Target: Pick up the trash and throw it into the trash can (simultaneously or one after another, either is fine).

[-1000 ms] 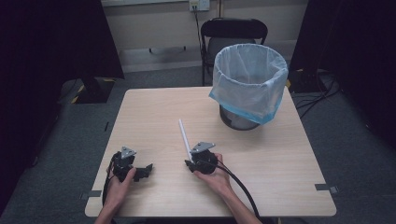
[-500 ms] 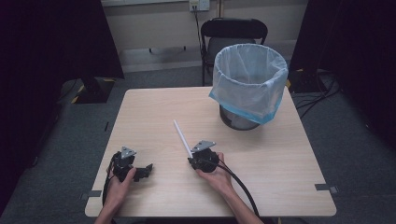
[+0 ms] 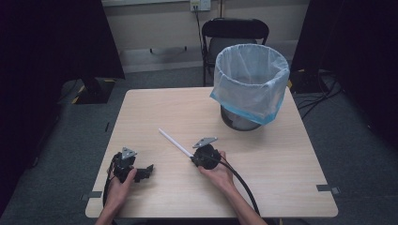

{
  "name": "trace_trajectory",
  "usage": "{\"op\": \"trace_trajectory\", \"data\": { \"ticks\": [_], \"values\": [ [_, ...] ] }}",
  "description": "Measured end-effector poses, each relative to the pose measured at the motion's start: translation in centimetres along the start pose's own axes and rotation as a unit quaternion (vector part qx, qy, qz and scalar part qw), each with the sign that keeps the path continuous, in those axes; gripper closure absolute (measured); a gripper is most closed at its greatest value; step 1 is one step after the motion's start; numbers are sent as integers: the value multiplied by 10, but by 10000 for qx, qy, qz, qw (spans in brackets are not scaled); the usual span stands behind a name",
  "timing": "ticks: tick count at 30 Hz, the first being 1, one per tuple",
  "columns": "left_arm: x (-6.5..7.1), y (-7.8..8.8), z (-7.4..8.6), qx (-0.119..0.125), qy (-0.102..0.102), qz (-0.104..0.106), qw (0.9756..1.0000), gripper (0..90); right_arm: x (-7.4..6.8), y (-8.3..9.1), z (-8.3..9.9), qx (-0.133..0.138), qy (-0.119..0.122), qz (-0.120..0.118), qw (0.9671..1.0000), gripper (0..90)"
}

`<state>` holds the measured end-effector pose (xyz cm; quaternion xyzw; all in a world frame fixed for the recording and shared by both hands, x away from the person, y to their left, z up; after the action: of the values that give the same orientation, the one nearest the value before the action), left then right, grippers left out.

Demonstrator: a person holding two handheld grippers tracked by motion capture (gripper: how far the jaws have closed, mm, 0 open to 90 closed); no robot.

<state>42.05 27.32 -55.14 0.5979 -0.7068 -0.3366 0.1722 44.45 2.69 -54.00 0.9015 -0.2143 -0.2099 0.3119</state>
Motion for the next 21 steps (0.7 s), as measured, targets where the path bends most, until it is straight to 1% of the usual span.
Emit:
{"op": "trace_trajectory", "data": {
  "ticks": [1, 3, 6, 8, 9, 10, 13, 16, 21],
  "values": [
    [0, 0, 0, 0, 2, -3, 10000, 0, 2, 1, 0, 20, -71, -20, 10000, 802],
    [0, 0, 0, -1, 0, -2, 10000, 0, 3, 1, -1, 13, -64, -15, 10000, 804],
    [0, 0, 0, 9, 24, 0, 10000, 0, 3, 4, -4, 95, -72, -57, 9999, 804],
    [0, 0, 0, -1, 0, -2, 10000, 0, 3, 7, -7, 192, -84, -104, 9997, 804],
    [0, 0, 0, 8, 22, 0, 10000, 0, 3, 8, -9, 221, -83, -106, 9997, 805],
    [0, 0, 0, -1, -2, 1, 10000, 0, 2, 9, -10, 223, -101, -116, 9996, 804],
    [0, 0, 0, 6, 19, 0, 10000, 0, 1, 10, -11, 241, -36, -136, 9996, 805],
    [0, 0, 0, -3, -4, -2, 10000, 0, -1, 11, -12, 325, -34, -180, 9993, 804],
    [0, 0, 0, 5, 19, 1, 10000, 0, -3, 15, -16, 460, 3, -248, 9986, 804]
  ]
}}
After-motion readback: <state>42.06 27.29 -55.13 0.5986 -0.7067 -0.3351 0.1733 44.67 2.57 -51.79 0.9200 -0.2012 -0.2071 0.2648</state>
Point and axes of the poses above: each handheld gripper's, and its own axes: y roughly backward along the jaws, z roughly out of its underside, x roughly to its right, the point moved 7 cm from there along -y, roughly forward along the jaws, and after that the axes turned 14 degrees about -z, right-handed, at the moved point
